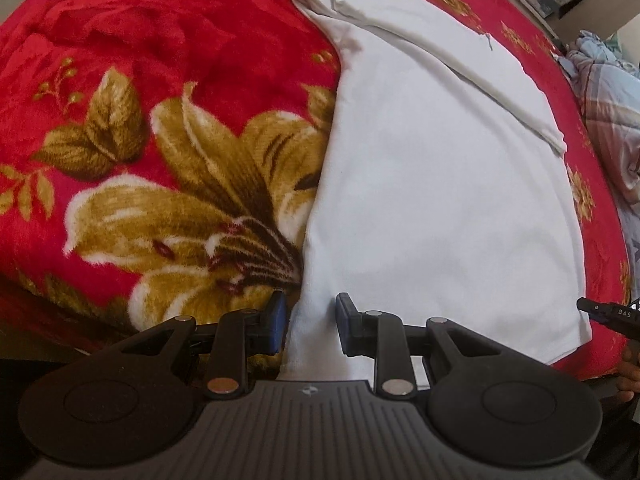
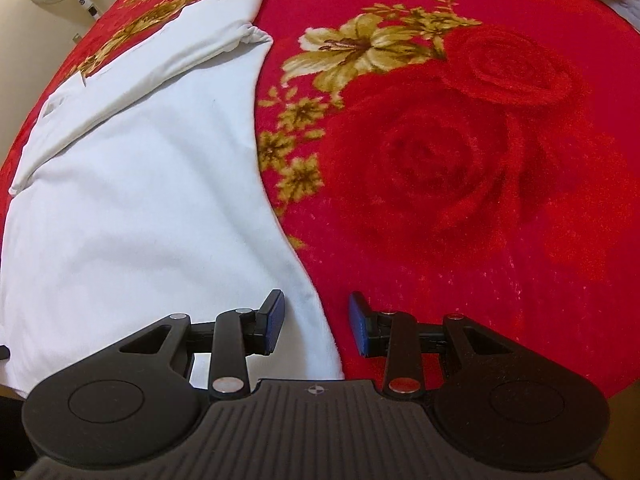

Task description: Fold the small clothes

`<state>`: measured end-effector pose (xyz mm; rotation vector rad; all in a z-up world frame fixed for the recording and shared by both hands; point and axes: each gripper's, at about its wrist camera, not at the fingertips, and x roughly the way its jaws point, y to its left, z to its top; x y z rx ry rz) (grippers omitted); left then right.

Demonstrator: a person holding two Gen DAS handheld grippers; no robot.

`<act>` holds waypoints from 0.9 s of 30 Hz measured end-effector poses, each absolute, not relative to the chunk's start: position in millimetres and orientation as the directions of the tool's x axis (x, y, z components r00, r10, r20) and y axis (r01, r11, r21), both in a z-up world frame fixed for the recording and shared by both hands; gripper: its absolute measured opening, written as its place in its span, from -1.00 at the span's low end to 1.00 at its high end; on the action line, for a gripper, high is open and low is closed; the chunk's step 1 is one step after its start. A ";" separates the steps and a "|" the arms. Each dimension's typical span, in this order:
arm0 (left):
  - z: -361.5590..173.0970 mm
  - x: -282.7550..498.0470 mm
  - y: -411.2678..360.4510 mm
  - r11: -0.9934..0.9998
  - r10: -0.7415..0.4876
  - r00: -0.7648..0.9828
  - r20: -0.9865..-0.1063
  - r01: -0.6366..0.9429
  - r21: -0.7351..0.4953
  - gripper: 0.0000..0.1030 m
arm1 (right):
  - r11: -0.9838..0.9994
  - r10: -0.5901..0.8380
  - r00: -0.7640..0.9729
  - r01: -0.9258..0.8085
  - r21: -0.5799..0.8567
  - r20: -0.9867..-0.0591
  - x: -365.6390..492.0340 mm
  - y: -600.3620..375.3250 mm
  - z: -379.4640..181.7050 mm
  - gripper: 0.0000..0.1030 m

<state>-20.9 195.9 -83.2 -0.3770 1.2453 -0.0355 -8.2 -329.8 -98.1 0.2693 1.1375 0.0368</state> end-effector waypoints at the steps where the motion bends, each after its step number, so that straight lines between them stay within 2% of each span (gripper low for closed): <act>1: -83.6 -21.2 195.8 0.938 -0.229 0.326 -0.917 -0.176 -0.297 -0.42 | 0.968 0.167 0.421 0.099 0.228 -0.892 -8.8 -328.0 -98.3 -0.27; 7: -83.5 -20.1 192.3 0.946 -0.219 0.328 -0.919 -0.161 -0.283 -0.47 | 0.974 0.187 0.413 0.038 0.222 -0.891 -11.4 -315.2 -98.1 -0.25; 9: -82.5 -20.4 191.3 0.948 -0.216 0.334 -0.918 -0.152 -0.279 -0.60 | 0.972 0.194 0.416 0.043 0.232 -0.888 -11.3 -317.0 -98.1 -0.35; 12: -82.7 -19.5 192.2 0.944 -0.225 0.336 -0.915 -0.157 -0.290 -0.61 | 0.960 0.233 0.424 0.044 0.277 -0.875 -11.1 -319.5 -96.3 -0.68; 20: -83.6 -19.8 191.1 0.945 -0.229 0.329 -0.916 -0.150 -0.290 -0.62 | 0.961 0.246 0.413 0.018 0.278 -0.877 -9.3 -312.4 -97.4 -0.67; 21: -82.4 -20.6 191.0 0.945 -0.230 0.337 -0.913 -0.145 -0.292 -0.85 | 0.960 0.248 0.414 0.019 0.281 -0.876 -9.2 -312.9 -97.2 -0.67; 22: -79.9 -21.5 191.2 0.944 -0.237 0.352 -0.905 -0.138 -0.301 -0.91 | 0.959 0.248 0.418 0.018 0.281 -0.874 -9.6 -313.0 -96.4 -0.71; 24: -72.1 -24.1 190.2 0.944 -0.239 0.392 -0.888 -0.121 -0.308 -0.91 | 0.957 0.255 0.439 0.011 0.289 -0.862 -11.2 -314.0 -92.0 -0.90; 27: -71.2 -27.6 190.0 0.942 -0.242 0.390 -0.888 -0.126 -0.312 -0.91 | 0.939 0.292 0.482 0.021 0.344 -0.826 -12.5 -322.0 -82.7 -0.90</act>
